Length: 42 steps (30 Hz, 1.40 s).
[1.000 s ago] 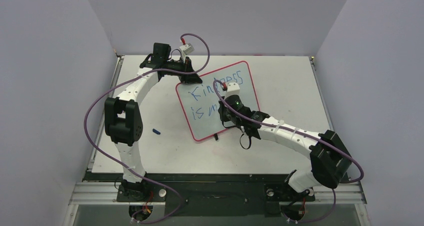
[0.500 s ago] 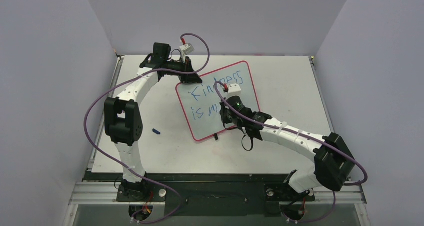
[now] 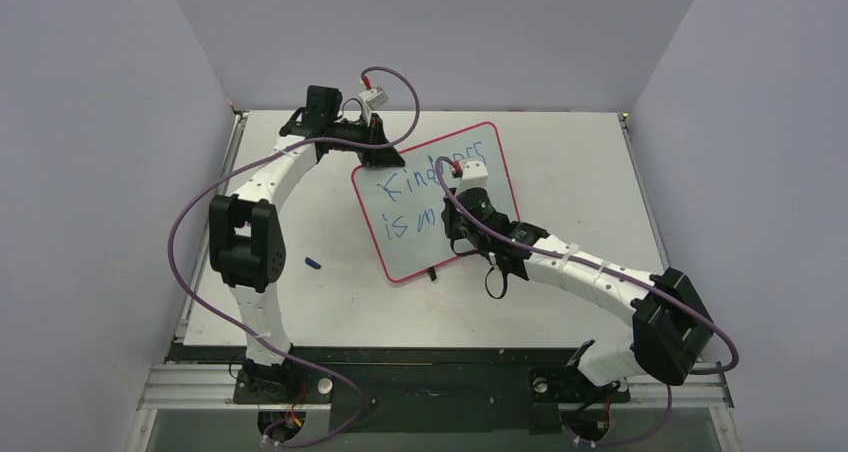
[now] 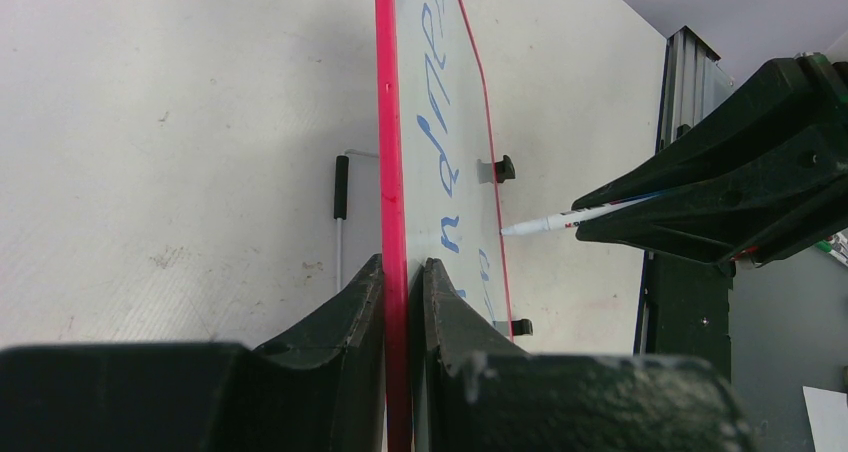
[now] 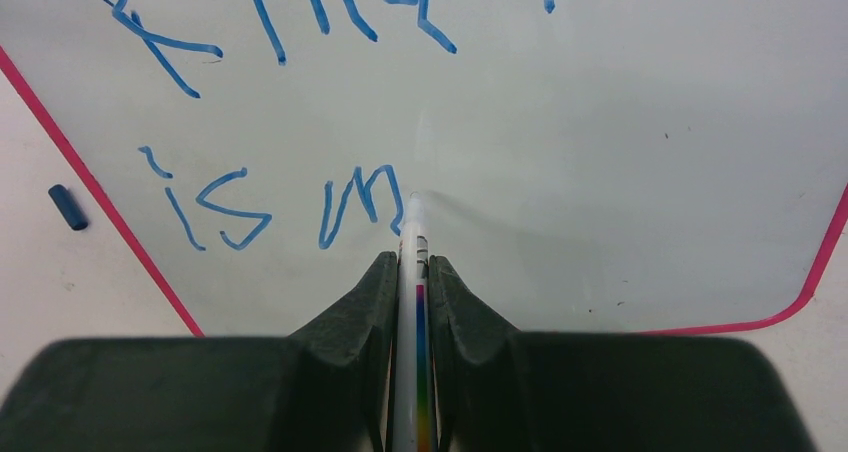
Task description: Write a sentence on the whiteboard
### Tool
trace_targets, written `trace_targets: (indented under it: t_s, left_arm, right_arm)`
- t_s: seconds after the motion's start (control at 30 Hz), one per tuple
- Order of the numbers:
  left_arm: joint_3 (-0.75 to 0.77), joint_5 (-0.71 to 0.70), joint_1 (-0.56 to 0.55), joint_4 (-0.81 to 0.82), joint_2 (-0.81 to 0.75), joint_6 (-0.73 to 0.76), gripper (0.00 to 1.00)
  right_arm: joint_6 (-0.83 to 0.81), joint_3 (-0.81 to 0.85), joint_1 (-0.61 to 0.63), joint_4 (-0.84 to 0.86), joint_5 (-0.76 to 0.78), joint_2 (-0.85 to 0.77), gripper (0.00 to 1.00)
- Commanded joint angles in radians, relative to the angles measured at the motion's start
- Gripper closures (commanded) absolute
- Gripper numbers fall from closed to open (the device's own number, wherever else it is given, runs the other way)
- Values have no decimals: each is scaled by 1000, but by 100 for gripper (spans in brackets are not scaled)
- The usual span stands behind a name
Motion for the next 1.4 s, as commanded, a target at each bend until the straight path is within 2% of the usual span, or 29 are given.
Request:
trace_targets:
  t_s: [0.0,0.1,0.5,1.37]
  left_arm:
    - [0,7,-13,34,-7,76,100]
    - [2,7,-14,33,-5,75,100]
    - [0,8,-14,34,-5,75,100]
    - [-1,10,-12,34,-7,76,100]
  right_arm:
    - [-9,-32,-6,90,43,-37,100]
    - [-11,-58,-7,140,59,-52,100]
    - [-7,-67,-7,161,86,-45,100]
    - [10,15,-28,163,99,46,100]
